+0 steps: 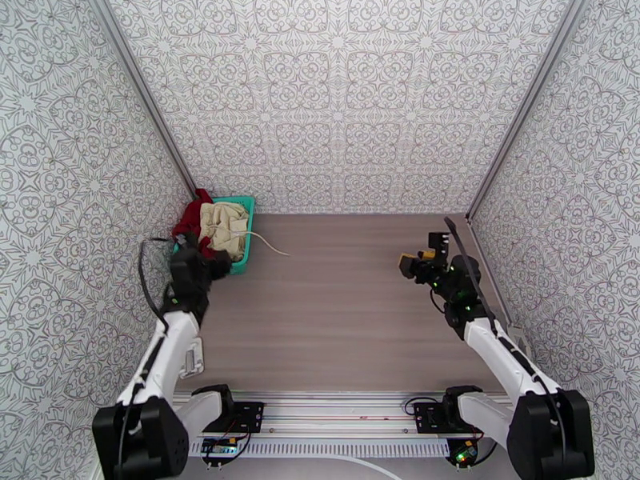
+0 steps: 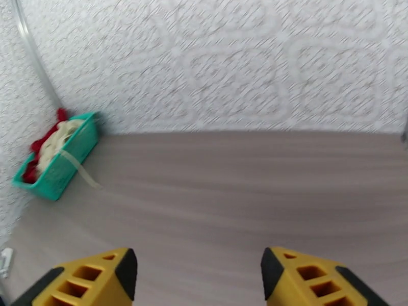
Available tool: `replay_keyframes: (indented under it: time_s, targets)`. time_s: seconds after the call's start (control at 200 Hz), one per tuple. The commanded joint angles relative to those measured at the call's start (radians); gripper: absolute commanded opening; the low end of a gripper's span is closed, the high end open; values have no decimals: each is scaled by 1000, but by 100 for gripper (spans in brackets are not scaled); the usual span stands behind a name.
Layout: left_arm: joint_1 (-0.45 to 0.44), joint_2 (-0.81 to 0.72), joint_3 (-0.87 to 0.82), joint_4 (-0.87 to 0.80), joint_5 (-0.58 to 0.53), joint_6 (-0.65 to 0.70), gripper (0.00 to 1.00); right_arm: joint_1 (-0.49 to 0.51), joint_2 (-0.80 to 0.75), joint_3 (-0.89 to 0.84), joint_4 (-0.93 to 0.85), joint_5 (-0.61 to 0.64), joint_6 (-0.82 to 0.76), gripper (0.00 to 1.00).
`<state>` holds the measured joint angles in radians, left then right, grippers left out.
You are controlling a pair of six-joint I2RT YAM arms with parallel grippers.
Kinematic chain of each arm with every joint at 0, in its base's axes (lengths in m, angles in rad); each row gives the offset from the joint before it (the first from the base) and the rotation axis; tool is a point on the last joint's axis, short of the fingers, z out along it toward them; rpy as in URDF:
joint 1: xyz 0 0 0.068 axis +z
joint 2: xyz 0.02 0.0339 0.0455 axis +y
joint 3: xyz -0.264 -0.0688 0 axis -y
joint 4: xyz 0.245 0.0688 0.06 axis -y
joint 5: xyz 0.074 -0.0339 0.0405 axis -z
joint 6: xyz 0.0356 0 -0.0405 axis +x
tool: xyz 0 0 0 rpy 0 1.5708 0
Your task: Fold and stack the mixed laundry pile
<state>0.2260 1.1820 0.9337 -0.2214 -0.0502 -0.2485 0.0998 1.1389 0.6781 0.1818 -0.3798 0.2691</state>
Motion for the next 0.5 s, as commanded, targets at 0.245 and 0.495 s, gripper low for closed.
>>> replay_keyframes:
  time_s: [0.245, 0.495]
  targets:
    - [135, 491, 508, -345, 149, -73, 78, 32, 149, 181, -197, -41, 160, 52]
    - [115, 711, 684, -408, 131, -71, 76, 90, 235, 240, -228, -12, 165, 46]
